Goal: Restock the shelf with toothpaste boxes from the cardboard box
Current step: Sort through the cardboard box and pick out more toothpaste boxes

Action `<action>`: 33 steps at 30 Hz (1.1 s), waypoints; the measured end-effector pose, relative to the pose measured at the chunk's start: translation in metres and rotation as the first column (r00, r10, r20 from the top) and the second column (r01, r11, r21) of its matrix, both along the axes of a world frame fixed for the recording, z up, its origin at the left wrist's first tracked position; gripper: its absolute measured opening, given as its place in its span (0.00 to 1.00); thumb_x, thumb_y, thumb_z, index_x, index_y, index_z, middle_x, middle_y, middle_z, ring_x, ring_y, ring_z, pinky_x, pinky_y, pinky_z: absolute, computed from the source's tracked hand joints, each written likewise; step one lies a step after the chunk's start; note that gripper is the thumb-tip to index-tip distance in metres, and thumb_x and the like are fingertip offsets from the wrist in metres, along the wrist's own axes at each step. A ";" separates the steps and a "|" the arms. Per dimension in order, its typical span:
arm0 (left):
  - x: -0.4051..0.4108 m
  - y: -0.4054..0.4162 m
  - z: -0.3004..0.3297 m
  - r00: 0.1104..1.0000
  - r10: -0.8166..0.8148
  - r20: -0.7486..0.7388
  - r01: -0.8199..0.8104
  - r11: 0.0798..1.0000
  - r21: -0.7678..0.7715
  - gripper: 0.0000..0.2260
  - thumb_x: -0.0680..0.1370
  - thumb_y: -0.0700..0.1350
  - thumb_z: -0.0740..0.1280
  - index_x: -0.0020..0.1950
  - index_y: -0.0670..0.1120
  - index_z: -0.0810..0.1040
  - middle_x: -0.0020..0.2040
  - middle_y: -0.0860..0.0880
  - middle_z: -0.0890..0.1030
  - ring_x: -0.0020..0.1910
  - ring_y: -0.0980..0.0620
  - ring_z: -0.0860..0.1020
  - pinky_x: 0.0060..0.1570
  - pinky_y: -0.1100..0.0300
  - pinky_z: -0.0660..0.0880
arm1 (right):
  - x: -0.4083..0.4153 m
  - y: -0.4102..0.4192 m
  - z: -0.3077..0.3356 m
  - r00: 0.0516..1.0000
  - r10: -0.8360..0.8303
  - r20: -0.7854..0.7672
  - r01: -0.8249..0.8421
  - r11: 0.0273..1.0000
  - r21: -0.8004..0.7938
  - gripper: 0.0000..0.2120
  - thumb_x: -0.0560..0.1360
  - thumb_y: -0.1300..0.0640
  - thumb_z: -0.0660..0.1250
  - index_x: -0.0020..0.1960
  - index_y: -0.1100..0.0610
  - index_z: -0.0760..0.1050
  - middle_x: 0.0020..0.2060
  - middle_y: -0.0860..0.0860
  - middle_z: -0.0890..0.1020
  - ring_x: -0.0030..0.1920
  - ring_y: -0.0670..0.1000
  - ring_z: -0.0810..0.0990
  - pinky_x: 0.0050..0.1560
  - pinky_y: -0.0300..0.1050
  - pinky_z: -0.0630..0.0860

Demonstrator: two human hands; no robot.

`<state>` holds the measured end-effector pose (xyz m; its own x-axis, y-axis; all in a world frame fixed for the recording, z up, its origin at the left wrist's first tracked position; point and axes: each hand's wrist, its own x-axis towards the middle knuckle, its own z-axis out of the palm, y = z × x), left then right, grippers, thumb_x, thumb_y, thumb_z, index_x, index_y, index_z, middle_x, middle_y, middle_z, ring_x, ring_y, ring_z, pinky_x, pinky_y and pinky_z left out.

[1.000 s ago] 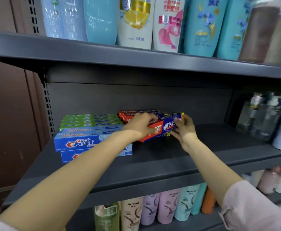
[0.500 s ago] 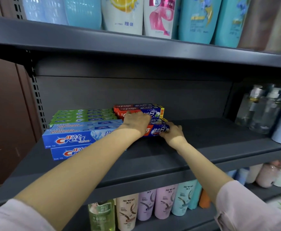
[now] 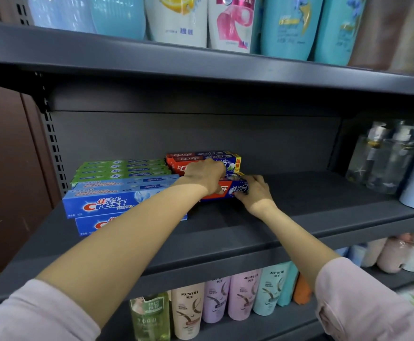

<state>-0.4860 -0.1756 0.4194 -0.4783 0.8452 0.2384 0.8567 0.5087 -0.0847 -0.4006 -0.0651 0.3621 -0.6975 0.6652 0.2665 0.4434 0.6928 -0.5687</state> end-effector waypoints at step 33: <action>0.059 -0.047 -0.026 0.901 -0.221 0.374 0.003 0.864 0.504 0.10 0.75 0.42 0.64 0.54 0.48 0.80 0.51 0.47 0.82 0.53 0.46 0.79 0.54 0.53 0.76 | 0.113 -0.057 0.017 0.991 -0.020 -0.131 0.023 0.999 0.025 0.14 0.78 0.62 0.60 0.62 0.56 0.75 0.59 0.55 0.77 0.58 0.54 0.77 0.58 0.43 0.71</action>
